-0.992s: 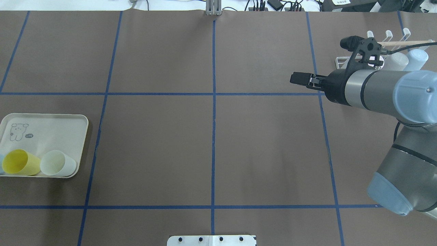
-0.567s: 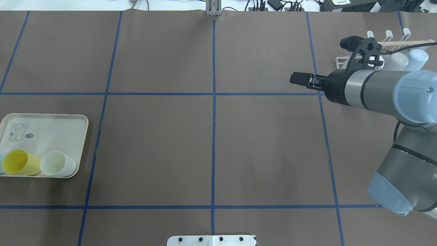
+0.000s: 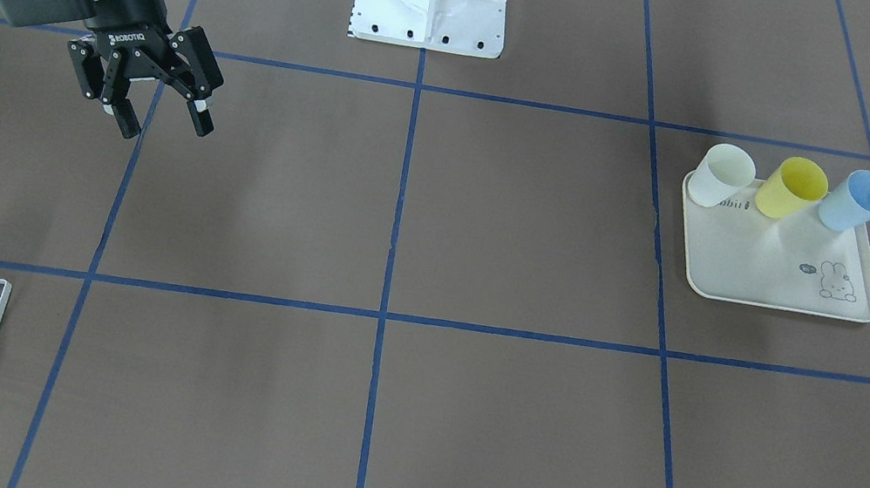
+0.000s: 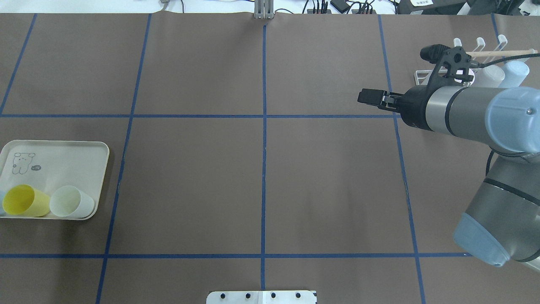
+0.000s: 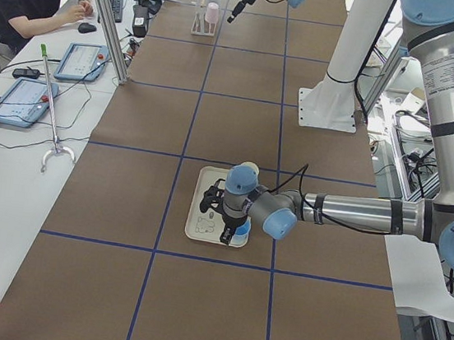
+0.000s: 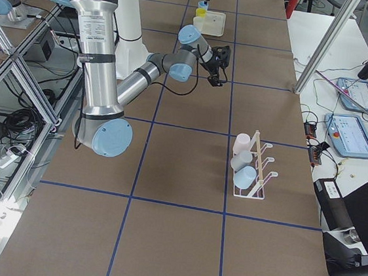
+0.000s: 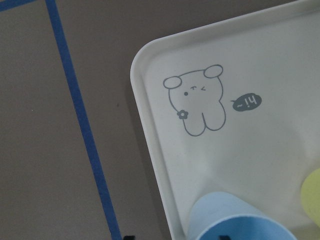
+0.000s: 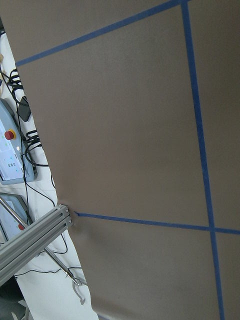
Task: Transfer IKEA cup to right arm and place on rack
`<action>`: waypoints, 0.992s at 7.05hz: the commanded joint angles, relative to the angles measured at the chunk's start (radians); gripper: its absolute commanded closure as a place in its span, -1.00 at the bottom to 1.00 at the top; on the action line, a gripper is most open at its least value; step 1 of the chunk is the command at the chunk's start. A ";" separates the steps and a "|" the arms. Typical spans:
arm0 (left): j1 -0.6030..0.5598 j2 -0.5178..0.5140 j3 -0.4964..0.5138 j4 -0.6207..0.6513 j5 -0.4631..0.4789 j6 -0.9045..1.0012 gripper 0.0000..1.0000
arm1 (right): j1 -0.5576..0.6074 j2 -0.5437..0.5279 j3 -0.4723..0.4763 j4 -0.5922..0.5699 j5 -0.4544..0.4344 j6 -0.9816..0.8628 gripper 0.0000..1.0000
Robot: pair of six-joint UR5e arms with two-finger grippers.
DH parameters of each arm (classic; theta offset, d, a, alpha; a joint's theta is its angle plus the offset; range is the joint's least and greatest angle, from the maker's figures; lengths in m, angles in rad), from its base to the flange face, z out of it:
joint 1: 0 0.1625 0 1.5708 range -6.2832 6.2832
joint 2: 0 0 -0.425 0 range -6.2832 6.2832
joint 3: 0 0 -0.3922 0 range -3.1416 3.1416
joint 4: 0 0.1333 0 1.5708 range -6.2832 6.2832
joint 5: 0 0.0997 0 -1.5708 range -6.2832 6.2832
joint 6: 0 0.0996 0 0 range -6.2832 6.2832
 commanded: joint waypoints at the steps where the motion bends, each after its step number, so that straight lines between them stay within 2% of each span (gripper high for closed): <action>1: 0.024 0.000 0.000 0.001 -0.001 0.000 0.04 | 0.000 0.000 -0.001 0.000 0.000 0.002 -0.99; 2: 0.026 0.000 0.000 0.001 -0.001 0.006 0.60 | 0.000 0.000 -0.001 0.000 0.000 0.002 -0.99; 3: 0.029 0.000 0.000 -0.001 0.000 0.008 1.00 | 0.000 0.000 -0.001 0.002 0.000 0.002 -0.99; 6: 0.004 0.026 -0.078 0.013 0.003 -0.003 1.00 | 0.000 0.002 -0.001 0.005 0.000 0.002 -0.99; 7: -0.050 0.035 -0.092 0.016 0.013 -0.004 1.00 | 0.000 0.002 -0.001 0.008 0.000 0.002 -0.99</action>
